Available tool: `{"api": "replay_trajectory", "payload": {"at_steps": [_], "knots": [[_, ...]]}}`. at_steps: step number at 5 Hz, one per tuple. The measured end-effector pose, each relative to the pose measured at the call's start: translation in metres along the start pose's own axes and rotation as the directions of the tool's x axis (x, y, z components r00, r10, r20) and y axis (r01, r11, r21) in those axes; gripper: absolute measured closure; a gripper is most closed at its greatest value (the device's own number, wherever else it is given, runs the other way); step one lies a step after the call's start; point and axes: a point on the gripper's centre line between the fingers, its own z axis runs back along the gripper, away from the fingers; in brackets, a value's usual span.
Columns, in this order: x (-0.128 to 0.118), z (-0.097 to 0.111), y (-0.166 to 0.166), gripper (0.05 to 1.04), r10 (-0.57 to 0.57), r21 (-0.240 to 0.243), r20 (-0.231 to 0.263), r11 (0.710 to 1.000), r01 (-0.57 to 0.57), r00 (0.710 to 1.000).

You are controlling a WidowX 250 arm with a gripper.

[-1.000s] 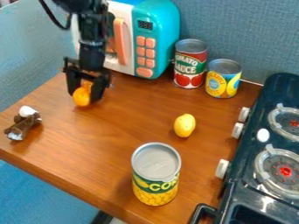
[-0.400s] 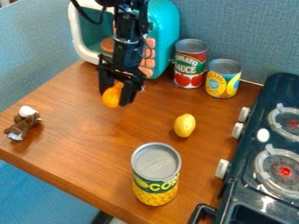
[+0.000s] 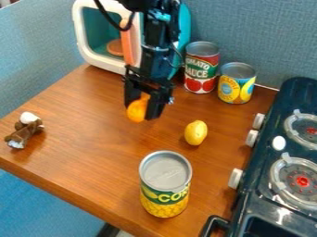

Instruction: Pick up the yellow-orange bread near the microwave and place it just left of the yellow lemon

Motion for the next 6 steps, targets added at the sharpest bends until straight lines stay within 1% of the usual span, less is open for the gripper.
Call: {"api": "replay_trajectory", "payload": {"at_steps": [1,2,3,4,5,6], "knots": [[0.002,-0.013,-0.002,0.272,0.008,-0.012,-0.044,1.0,-0.008,0.999],[0.008,-0.019,-0.006,0.272,0.026,-0.009,-0.058,1.0,-0.027,0.998],[0.009,-0.023,-0.01,0.272,0.026,0.007,-0.077,1.0,-0.026,0.997],[0.01,-0.031,-0.01,0.272,0.032,0.01,-0.116,0.999,-0.031,0.993],[0.01,-0.031,-0.01,0.273,0.058,0.014,-0.119,0.998,-0.057,0.991],[0.01,-0.032,-0.011,0.238,0.076,0.006,-0.116,0.997,-0.076,0.99]]}}
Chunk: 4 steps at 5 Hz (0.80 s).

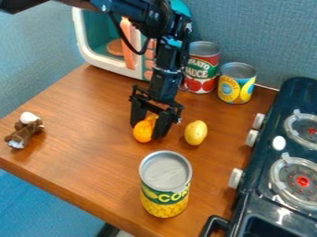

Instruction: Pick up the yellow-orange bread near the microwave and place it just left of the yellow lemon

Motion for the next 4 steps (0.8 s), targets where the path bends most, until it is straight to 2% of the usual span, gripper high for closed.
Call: {"api": "replay_trajectory", "payload": {"at_steps": [1,2,3,4], "knots": [[-0.002,-0.003,-0.002,0.067,-0.002,-0.012,0.005,1.0,0.002,1.0],[-0.02,0.019,-0.005,0.073,0.009,-0.027,0.095,1.0,-0.006,0.995],[-0.048,0.053,0.005,0.073,0.039,-0.025,0.203,0.999,-0.035,0.978],[-0.084,0.078,0.011,0.073,0.066,-0.003,0.216,0.998,-0.067,0.974]]}}
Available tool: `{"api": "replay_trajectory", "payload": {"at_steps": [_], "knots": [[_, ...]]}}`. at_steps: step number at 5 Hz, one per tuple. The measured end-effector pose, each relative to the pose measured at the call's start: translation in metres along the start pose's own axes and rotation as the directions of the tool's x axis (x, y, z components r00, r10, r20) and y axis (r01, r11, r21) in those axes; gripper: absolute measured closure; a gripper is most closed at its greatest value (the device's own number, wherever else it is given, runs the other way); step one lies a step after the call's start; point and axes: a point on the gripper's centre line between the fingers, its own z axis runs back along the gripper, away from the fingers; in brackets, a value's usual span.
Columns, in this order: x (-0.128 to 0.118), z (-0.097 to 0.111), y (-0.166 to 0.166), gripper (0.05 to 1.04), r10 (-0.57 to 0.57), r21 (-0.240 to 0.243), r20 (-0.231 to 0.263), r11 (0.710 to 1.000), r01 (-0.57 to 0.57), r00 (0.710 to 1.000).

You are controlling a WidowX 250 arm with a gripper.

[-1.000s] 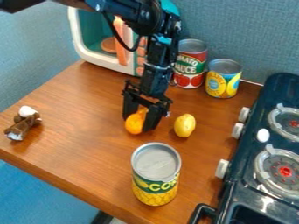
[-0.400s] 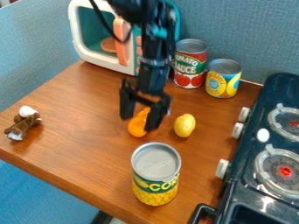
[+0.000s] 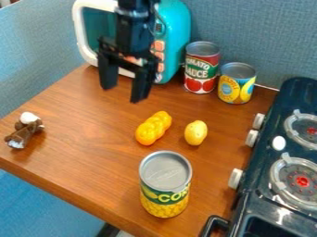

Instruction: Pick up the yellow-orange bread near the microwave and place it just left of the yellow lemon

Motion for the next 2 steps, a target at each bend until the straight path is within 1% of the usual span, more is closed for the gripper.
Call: {"api": "replay_trajectory", "payload": {"at_steps": [1,2], "knots": [[-0.027,0.013,-0.002,0.073,-0.04,0.027,-0.025,0.999,0.041,0.999],[-0.044,0.003,-0.025,0.073,-0.133,0.033,-0.05,0.99,0.134,0.99]]}}
